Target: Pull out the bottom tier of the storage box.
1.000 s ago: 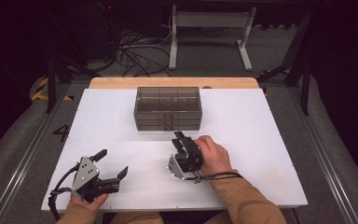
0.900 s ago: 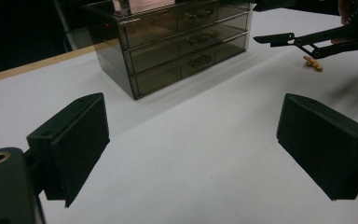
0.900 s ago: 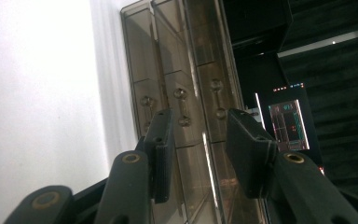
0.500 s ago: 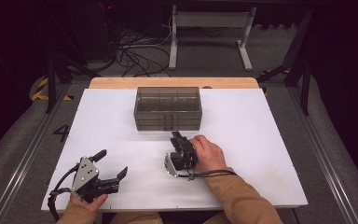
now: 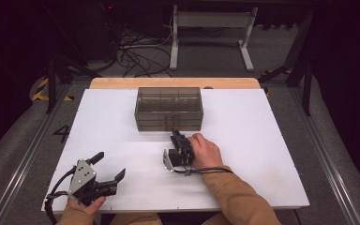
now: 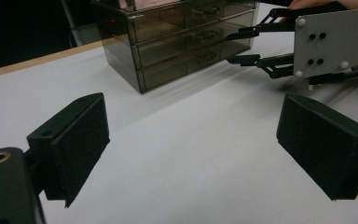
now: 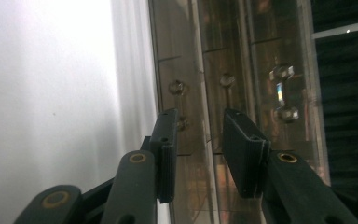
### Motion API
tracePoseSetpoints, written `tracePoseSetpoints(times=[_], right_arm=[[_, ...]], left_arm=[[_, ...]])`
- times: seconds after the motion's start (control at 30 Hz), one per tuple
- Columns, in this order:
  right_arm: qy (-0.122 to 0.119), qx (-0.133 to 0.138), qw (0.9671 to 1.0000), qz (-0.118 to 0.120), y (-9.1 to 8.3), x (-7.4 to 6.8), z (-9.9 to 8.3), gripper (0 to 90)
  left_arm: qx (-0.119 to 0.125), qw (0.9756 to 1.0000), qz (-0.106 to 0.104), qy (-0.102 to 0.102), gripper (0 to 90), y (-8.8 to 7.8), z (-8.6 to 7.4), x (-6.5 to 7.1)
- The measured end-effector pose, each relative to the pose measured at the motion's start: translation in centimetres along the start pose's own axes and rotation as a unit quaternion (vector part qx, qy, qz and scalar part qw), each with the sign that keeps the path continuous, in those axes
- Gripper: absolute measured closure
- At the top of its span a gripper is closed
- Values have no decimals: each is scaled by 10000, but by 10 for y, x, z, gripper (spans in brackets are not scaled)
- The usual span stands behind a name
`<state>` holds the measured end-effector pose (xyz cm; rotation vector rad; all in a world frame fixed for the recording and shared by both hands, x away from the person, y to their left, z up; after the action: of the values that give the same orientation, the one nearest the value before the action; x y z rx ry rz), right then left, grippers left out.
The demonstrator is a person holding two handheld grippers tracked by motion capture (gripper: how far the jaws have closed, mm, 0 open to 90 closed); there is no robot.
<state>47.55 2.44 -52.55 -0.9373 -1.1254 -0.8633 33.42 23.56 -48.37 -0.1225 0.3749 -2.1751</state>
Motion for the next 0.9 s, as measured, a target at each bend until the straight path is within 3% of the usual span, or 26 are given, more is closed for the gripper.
tracePoseSetpoints(times=[0.6, 0.9], right_arm=[[67, -266, 9996, 16, 18, -8, -5, 689], [-65, -323, 9995, 3, 25, -10, -6, 696]], left_arm=[[-10, 10000, -22, -20, 97, 1, 0, 1], [-8, 10000, -48, -16, 97, 2, 0, 1]])
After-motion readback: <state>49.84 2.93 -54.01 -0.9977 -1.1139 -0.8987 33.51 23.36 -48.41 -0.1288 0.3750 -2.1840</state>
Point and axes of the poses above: each handheld gripper's, and its own axes: y roughly forward along the jaws, z roughly out of its top, x roughly to its right, the point moved 8 cm from there along y, roughly forward along the jaws, and after that the axes turned 4 degrees about -z, right-handed, at the moved point
